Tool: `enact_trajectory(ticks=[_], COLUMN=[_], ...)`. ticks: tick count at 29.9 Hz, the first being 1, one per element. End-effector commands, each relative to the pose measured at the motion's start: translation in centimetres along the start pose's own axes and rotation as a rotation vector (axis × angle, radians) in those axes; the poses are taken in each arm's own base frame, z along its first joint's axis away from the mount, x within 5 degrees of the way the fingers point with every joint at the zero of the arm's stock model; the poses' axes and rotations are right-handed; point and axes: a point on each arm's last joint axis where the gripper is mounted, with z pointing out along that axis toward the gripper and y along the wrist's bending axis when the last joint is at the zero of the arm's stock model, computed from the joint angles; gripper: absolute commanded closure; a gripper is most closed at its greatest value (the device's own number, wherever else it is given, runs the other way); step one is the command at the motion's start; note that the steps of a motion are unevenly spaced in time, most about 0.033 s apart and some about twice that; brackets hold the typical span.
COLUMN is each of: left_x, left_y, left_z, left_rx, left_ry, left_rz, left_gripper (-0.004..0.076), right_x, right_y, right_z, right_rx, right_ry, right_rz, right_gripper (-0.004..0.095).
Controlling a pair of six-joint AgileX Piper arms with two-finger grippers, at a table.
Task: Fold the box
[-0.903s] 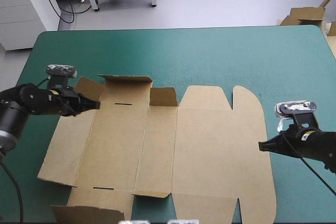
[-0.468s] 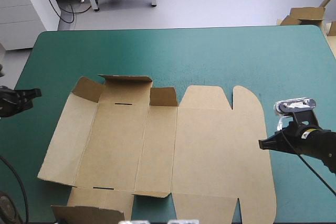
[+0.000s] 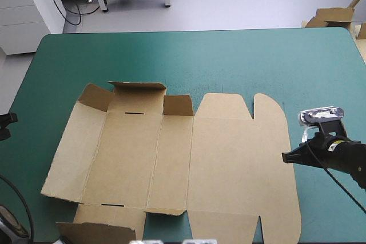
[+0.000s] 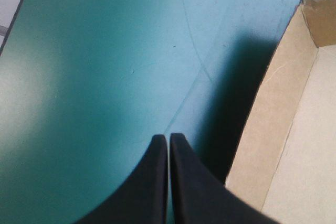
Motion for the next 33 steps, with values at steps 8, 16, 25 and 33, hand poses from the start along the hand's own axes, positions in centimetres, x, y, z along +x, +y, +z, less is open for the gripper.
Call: enact_trajectory(ticks=[8, 16, 25, 33], left_x=[-0.2, 0.5, 4.1, 6.8], left_y=[-1.1, -1.4, -2.1, -3.1], left_z=[-1.5, -0.3, 4.2, 7.0], left_rx=[0.046, 0.113, 0.228, 0.291], left_ry=[-0.038, -0.022, 0.131, 0.231], left_rz=[0.045, 0.001, 0.073, 0.133], left_gripper=[0.03, 0.0071, 0.0071, 0.0071], right_x=[-0.9, -1.0, -1.0, -1.0], right_y=[-0.3, -0.4, -0.4, -0.4], right_z=[-0.8, -0.8, -0.8, -0.8], right_rx=[0.031, 0.039, 0.04, 0.04], right_ry=[-0.075, -0.086, -0.086, -0.085], right_rz=[-0.009, -0.013, -0.014, -0.014], right_gripper=[0.0929, 0.0929, 0.0929, 0.0929])
